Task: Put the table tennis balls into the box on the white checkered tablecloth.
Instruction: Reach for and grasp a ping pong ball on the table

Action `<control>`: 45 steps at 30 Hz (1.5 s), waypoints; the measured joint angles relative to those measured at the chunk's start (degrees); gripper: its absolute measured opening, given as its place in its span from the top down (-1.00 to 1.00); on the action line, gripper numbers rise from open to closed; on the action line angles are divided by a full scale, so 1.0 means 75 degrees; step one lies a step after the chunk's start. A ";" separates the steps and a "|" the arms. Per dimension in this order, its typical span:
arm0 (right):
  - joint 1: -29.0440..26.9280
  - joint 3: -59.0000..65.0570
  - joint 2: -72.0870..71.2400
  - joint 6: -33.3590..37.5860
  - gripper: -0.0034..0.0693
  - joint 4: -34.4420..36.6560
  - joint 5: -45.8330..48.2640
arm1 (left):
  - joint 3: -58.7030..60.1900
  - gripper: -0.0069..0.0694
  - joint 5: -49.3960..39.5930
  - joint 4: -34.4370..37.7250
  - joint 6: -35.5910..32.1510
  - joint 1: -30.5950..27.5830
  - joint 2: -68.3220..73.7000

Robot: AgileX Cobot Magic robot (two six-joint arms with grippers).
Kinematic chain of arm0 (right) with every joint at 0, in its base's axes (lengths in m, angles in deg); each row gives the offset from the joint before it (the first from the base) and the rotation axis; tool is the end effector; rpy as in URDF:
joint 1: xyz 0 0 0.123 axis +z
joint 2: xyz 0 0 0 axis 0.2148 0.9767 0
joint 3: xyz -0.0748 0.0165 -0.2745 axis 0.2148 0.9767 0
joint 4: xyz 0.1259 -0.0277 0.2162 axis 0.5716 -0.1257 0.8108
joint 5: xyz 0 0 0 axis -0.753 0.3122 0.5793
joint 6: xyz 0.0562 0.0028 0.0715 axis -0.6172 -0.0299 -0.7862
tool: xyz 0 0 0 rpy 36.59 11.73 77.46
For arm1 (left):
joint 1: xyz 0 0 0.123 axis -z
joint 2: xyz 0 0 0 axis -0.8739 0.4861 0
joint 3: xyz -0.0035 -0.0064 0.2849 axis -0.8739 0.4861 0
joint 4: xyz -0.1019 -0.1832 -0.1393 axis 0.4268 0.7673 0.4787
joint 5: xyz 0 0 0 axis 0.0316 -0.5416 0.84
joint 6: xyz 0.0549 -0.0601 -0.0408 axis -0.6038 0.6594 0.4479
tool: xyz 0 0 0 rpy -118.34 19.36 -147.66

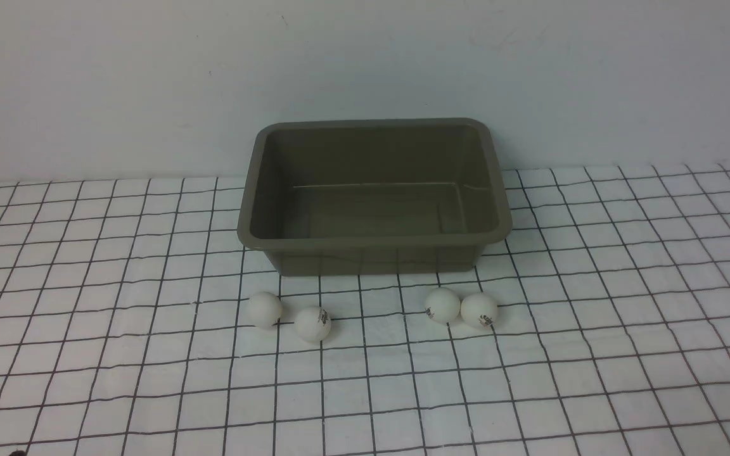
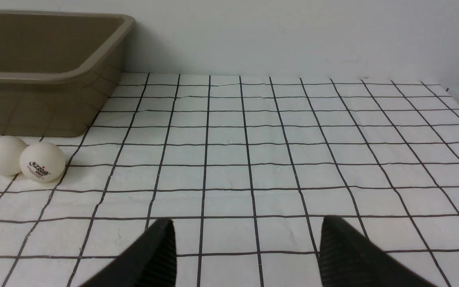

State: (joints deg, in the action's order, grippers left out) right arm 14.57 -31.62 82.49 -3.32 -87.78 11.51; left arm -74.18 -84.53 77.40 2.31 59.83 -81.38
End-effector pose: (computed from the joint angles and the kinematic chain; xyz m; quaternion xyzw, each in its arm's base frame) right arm 0.0537 -0.0014 0.1721 -0.0120 0.8063 -0.0097 0.5913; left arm 0.0523 -0.0017 0.1705 -0.0315 0.8077 -0.0293 0.5880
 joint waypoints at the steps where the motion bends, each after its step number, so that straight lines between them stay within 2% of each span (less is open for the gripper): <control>1: 0.0000 0.0000 0.0000 0.0000 -0.31 0.0000 0.0000 | 0.0000 0.03 0.0000 0.0000 0.0000 0.0000 0.0000; 30: 0.0000 0.0000 0.0000 -0.0008 -0.31 -0.0007 0.0000 | 0.0000 0.03 0.0000 0.0000 0.0000 0.0000 0.0000; 34: 0.0000 0.0025 0.0000 -0.0410 -0.31 0.0240 -0.0220 | 0.0000 0.03 0.0000 0.0000 0.0000 0.0000 0.0000; 38: 0.0000 -0.0317 0.0000 -0.0537 -0.31 0.0407 -0.0222 | 0.0000 0.03 0.0000 0.0000 0.0000 0.0000 0.0000; 45: 0.0000 -0.1865 0.0000 -0.0579 -0.31 0.0631 0.0239 | 0.0000 0.03 0.0000 0.0000 0.0000 0.0000 0.0000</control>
State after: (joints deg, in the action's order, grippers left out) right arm 14.57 -45.61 82.49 -7.66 -83.05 13.31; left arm -74.18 -84.53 77.40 2.31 59.83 -81.38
